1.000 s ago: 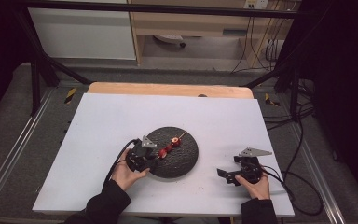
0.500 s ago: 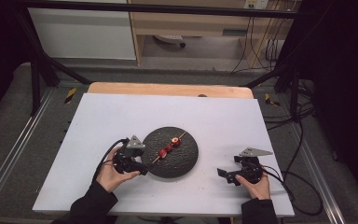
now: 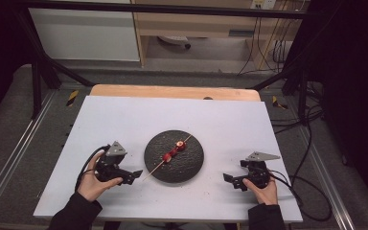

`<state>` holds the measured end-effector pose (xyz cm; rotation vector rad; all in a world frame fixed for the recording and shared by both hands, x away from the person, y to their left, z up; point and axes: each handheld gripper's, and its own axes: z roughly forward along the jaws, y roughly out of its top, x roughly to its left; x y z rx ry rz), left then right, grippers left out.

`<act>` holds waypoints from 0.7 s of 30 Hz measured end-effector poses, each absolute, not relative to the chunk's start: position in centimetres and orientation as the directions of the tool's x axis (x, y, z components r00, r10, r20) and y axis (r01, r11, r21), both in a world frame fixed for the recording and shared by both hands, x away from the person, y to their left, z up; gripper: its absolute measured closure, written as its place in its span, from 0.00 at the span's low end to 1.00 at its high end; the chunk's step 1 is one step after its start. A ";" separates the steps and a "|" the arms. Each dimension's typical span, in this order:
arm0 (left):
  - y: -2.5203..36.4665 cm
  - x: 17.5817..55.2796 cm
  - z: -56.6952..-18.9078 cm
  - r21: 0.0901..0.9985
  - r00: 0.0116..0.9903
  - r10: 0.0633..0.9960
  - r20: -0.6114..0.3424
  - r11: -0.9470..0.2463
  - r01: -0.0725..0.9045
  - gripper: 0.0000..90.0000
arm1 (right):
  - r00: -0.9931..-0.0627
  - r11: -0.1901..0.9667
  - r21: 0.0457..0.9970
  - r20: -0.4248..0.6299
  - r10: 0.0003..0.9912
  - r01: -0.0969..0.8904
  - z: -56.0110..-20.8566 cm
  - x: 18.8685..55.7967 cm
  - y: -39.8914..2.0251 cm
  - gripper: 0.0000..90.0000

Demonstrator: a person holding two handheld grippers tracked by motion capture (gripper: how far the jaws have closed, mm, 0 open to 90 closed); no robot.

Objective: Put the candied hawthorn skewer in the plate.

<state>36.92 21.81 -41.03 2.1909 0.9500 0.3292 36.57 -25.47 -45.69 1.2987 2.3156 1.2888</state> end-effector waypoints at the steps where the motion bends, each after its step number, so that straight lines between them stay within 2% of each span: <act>1: 22.2 36.8 -41.1 0.707 0.693 0.720 -0.047 -0.466 0.532 0.07 | -0.601 0.242 0.762 0.230 0.765 0.600 -45.7 36.6 -25.5 0.01; 11: 25.7 35.7 -42.9 0.745 0.671 0.739 -0.052 -0.419 0.519 0.07 | -0.611 0.253 0.761 0.228 0.758 0.597 -45.7 36.5 -25.5 0.01; 21: 27.4 34.9 -44.7 0.759 0.662 0.748 -0.045 -0.405 0.509 0.07 | -0.628 0.270 0.760 0.224 0.745 0.591 -45.8 36.4 -25.4 0.01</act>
